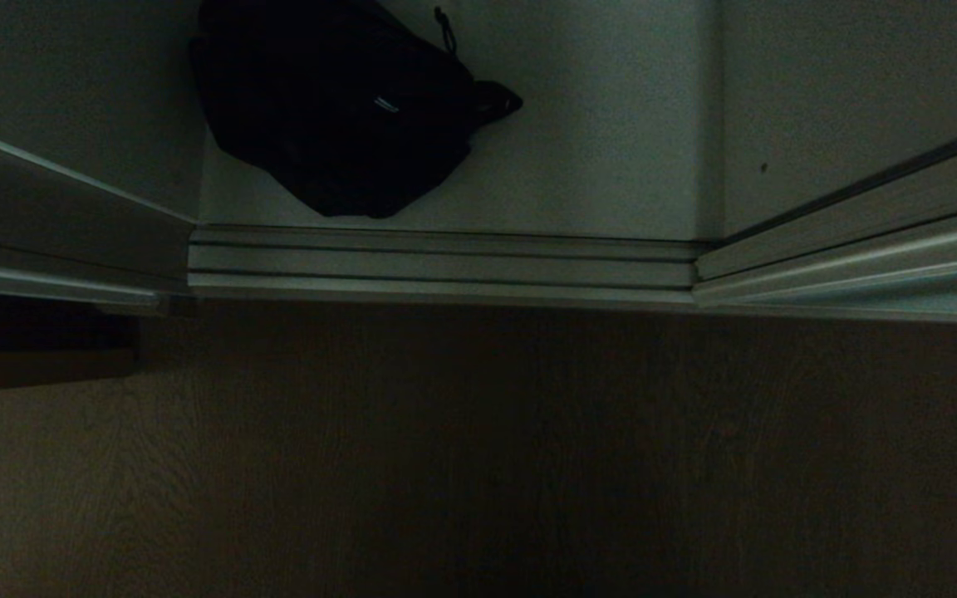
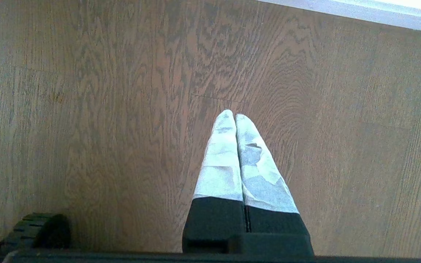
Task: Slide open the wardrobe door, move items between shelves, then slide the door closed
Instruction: Close the door
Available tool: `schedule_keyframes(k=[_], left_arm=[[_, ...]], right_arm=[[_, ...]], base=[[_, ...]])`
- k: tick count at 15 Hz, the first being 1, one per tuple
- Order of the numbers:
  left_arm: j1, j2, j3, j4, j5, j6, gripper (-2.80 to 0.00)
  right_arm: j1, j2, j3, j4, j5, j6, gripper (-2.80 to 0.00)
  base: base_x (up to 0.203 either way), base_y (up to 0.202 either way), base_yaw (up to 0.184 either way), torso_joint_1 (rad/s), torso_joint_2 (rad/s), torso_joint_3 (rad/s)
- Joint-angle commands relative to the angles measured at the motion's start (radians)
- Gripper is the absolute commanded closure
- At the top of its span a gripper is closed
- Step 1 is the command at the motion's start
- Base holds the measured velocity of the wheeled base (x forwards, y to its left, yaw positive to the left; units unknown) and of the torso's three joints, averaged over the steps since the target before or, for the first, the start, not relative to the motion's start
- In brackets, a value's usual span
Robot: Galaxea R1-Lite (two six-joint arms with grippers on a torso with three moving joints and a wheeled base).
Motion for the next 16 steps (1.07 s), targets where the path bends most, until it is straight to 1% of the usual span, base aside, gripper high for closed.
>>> schedule_keyframes(k=[1,2,3,4,5,6,7,9,10,11,12,14,15,16], left_arm=[[0.009,-0.119,0.088,0.001,0.01,-0.016,0.0],[0.009,-0.118,0.138,0.0,0.004,-0.028,0.0],[-0.012,-0.126,0.182,0.006,-0.022,-0.028,0.0],[-0.054,-0.141,0.204,0.012,-0.06,-0.011,0.0],[-0.073,-0.174,0.243,0.013,-0.089,0.018,0.0],[-0.076,-0.192,0.31,0.002,-0.1,0.049,0.0],[-0.077,-0.212,0.372,-0.024,-0.107,0.064,0.0],[-0.076,-0.329,0.47,-0.056,-0.11,0.061,0.0],[-0.075,-0.379,0.54,-0.068,-0.106,0.06,0.0],[-0.075,-0.399,0.587,-0.103,-0.09,0.04,0.0],[-0.075,-0.399,0.599,-0.118,-0.072,-0.025,0.0],[-0.075,-0.399,0.597,-0.092,-0.045,-0.128,0.0],[-0.075,-0.399,0.6,-0.092,-0.018,-0.133,0.0],[-0.075,-0.399,0.601,-0.088,0.006,-0.097,0.0]], right_arm=[[0.001,-0.002,0.0,0.0,0.0,-0.001,0.0],[0.001,-0.002,0.0,0.0,0.0,-0.001,0.0],[0.001,-0.002,0.0,0.0,0.0,-0.001,0.0],[0.001,-0.003,0.0,0.0,0.0,-0.001,0.0],[0.001,-0.002,0.0,0.0,0.0,-0.001,0.0],[0.0,-0.003,0.0,0.0,0.0,-0.001,0.0],[0.0,-0.003,0.0,0.0,0.0,-0.001,0.0],[0.001,-0.002,0.0,0.0,0.0,-0.001,0.0],[0.001,-0.003,0.0,0.0,0.0,-0.001,0.0],[0.001,-0.003,0.0,0.0,0.0,-0.001,0.0],[-0.001,-0.002,0.0,0.0,0.0,-0.001,0.0],[0.001,-0.002,0.0,0.0,0.0,-0.001,0.0],[0.0,-0.002,0.0,0.0,0.0,-0.001,0.0],[0.001,-0.003,0.0,0.0,0.0,-0.001,0.0]], base=[[0.0,0.0,0.0,0.0,0.0,0.0],[0.0,0.0,0.0,0.0,0.0,0.0],[0.0,0.0,0.0,0.0,0.0,0.0],[0.0,0.0,0.0,0.0,0.0,0.0],[0.0,0.0,0.0,0.0,0.0,0.0],[0.0,0.0,0.0,0.0,0.0,0.0],[0.0,0.0,0.0,0.0,0.0,0.0],[0.0,0.0,0.0,0.0,0.0,0.0],[0.0,0.0,0.0,0.0,0.0,0.0],[0.0,0.0,0.0,0.0,0.0,0.0],[0.0,0.0,0.0,0.0,0.0,0.0],[0.0,0.0,0.0,0.0,0.0,0.0],[0.0,0.0,0.0,0.0,0.0,0.0],[0.0,0.0,0.0,0.0,0.0,0.0]])
